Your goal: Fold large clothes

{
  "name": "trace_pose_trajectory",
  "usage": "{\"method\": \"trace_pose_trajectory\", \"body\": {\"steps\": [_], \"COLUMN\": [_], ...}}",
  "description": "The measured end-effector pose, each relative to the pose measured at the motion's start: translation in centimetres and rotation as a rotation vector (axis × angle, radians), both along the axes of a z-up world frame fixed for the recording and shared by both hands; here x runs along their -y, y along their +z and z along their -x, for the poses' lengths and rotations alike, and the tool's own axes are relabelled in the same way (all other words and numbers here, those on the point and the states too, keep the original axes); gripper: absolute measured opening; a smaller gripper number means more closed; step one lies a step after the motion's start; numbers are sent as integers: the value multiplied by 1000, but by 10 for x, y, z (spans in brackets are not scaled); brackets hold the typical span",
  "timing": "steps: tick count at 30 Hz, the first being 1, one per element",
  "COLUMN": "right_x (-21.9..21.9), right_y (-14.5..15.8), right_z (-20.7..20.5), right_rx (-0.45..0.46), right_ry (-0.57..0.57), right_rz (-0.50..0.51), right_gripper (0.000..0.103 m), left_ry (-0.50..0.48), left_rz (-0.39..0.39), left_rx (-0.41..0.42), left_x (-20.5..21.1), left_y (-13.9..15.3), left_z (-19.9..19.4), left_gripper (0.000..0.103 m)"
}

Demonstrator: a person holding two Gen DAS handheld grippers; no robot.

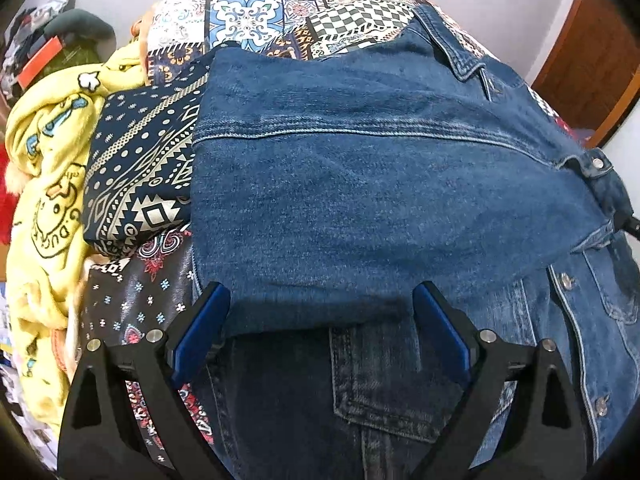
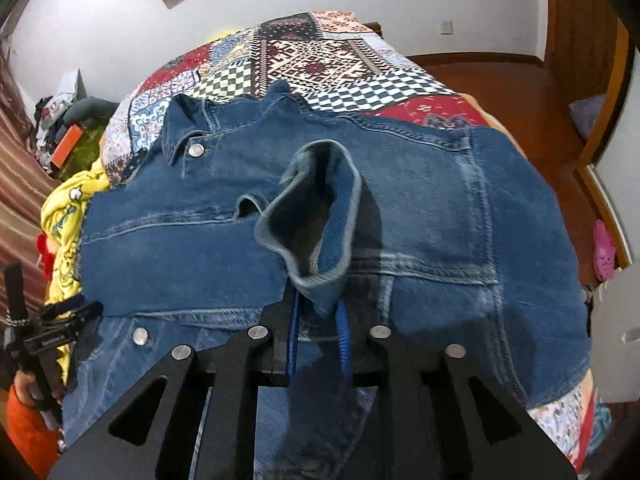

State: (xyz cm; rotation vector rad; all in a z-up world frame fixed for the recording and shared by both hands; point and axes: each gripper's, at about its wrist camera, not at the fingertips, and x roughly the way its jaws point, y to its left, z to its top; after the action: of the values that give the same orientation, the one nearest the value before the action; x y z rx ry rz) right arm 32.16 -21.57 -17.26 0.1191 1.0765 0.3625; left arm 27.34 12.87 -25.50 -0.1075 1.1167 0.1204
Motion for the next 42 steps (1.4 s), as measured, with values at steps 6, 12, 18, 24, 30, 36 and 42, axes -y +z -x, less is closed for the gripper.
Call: {"method": "trace_pose_trajectory", "body": {"steps": [6, 12, 18, 24, 30, 36, 42], "right_x": [25, 75, 136, 179, 209, 226, 220], "right_y": [17, 45, 45, -6, -62, -79, -75], "right_z": [13, 28, 37, 37, 36, 22, 3], "right_rx": [23, 71, 34, -138, -296, -277, -228], "right_ry": [-45, -177, -329, -441, -558, -641, -685], "right_rz": [22, -30, -78, -142, -315, -372, -273], "right_gripper": [44, 73, 79, 79, 79, 79, 54], "left_ry": [-14, -36, -72, -122, -152, -127, -108], "left_rz": [-33, -12, 52, 120, 111, 99, 90], "left_rx": [-1, 115, 245, 280, 246, 217, 189], "left_x": [6, 20, 42, 70, 85, 81, 76], "left_y": [9, 56, 105, 119, 108, 99, 89], "left_z": [8, 14, 13, 14, 15, 18, 21], "left_gripper": [94, 94, 95, 95, 95, 95, 95]}}
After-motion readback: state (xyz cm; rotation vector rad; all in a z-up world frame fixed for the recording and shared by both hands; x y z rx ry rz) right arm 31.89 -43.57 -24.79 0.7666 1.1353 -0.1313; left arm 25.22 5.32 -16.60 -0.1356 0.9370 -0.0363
